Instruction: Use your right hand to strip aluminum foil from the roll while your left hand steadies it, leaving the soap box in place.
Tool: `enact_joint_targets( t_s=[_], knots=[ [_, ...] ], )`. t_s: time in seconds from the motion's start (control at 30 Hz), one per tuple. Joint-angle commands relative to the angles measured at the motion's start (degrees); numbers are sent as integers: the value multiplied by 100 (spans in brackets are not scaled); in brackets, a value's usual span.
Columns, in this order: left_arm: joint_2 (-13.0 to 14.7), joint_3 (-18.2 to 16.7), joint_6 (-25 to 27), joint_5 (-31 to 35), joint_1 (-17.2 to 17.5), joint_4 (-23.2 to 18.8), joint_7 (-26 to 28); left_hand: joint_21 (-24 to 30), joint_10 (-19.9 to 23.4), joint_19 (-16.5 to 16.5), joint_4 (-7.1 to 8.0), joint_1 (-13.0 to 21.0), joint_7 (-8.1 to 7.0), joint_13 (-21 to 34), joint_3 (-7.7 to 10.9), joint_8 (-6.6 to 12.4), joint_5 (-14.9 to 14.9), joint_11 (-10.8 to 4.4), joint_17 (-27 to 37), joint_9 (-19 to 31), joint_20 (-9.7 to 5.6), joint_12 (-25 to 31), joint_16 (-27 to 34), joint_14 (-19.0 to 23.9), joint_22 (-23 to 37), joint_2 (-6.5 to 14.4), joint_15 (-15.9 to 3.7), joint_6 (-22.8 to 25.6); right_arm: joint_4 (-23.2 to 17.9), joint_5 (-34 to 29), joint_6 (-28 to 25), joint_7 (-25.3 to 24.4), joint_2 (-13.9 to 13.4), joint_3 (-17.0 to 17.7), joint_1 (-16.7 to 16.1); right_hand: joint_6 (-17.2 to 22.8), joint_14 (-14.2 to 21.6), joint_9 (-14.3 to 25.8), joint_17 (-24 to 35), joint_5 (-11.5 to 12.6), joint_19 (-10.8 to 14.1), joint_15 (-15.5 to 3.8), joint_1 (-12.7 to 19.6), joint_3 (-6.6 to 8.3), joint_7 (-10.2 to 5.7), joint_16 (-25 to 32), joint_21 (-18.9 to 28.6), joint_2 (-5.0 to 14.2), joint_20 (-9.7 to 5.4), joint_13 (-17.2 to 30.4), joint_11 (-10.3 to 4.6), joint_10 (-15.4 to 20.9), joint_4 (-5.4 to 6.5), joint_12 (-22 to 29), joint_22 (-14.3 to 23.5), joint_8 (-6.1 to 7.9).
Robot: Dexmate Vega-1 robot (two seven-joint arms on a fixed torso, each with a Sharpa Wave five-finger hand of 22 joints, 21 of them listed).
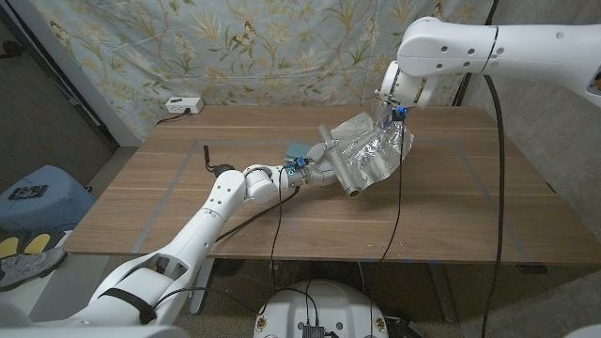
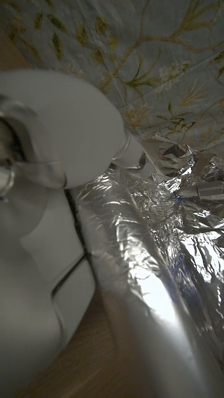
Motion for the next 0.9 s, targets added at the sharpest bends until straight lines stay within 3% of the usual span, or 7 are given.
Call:
enact_joint_targets(
  t_s=[0.03, 0.47, 0.9],
  knots=[
    [28, -10, 16, 13, 5, -2, -52, 7, -13, -4, -18, -43, -14, 20, 22, 29, 25, 10, 9, 3, -3, -7, 14, -24, 10, -6, 13, 42, 46, 115, 0, -86, -9, -224, 224, 45, 11, 30, 35, 39, -46, -25, 83, -17, 10, -34, 74, 35, -4, 22, -29, 17, 36, 42, 24, -18],
    [60, -18, 67, 1, -5, 12, -96, -1, 4, -8, -34, -55, -8, 26, 41, 45, 27, 12, -1, -5, -5, -19, 23, -25, 10, 18, 6, 76, 148, 128, 0, 25, 78, -611, 586, 53, 26, 48, 74, 42, -93, -21, 93, -36, -8, -96, 157, 49, -5, 19, -50, 4, 41, 65, 20, -51],
    [81, -6, 32, 84, -13, -16, -127, -3, 59, 2, -46, -76, 16, 32, 50, 72, 24, -8, -10, -13, -4, -18, 35, -27, 10, 30, -3, 146, 163, 108, 0, 18, 56, -716, 692, 62, 35, 62, 103, 44, -131, -23, 93, -58, -17, -159, 239, 57, -10, -5, -44, -15, 47, 70, 14, -83]
  ],
)
